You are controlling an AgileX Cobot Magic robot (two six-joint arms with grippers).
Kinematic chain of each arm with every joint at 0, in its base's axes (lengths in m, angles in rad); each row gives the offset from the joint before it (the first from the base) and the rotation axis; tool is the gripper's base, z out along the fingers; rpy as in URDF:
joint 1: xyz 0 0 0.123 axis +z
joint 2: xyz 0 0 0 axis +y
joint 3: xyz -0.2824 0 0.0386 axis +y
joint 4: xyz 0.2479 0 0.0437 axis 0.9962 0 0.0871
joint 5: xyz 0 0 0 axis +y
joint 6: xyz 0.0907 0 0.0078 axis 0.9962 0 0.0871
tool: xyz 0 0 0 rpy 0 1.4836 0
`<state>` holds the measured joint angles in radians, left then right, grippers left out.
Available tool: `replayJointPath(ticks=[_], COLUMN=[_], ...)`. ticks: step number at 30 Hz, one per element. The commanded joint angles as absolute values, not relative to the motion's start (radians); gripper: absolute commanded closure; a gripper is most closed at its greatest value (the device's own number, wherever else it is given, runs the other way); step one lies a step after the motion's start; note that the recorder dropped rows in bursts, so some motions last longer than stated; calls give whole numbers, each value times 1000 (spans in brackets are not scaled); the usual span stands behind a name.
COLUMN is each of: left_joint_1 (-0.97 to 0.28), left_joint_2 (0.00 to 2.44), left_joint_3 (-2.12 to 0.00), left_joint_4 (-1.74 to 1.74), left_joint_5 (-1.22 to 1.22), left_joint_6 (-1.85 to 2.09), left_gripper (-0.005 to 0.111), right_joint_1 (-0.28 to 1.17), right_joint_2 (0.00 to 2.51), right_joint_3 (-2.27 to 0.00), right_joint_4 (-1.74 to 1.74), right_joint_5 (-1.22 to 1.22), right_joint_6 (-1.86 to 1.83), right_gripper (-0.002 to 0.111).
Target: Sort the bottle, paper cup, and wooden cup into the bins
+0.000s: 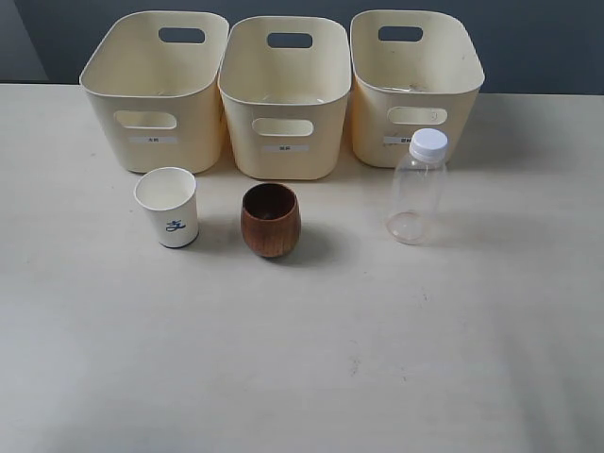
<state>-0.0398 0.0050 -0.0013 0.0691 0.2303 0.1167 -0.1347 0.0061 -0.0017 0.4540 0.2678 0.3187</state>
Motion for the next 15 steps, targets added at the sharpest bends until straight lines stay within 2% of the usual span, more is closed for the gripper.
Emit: replayJointPath(ticks=[1,15], left_joint_1=[-43,-43], left_joint_2=[0,0], left_joint_3=[0,0], left_joint_4=[69,69], left_joint_5=[225,225], left_joint_6=[115,115], left_gripper=[107,107], right_joint_1=[-138,-138], right_joint_2=[0,0], right_joint_3=[0,0], right_joint_4=[449,447], right_joint_5=[290,305], right_joint_6=[280,257], right_gripper=[55,55])
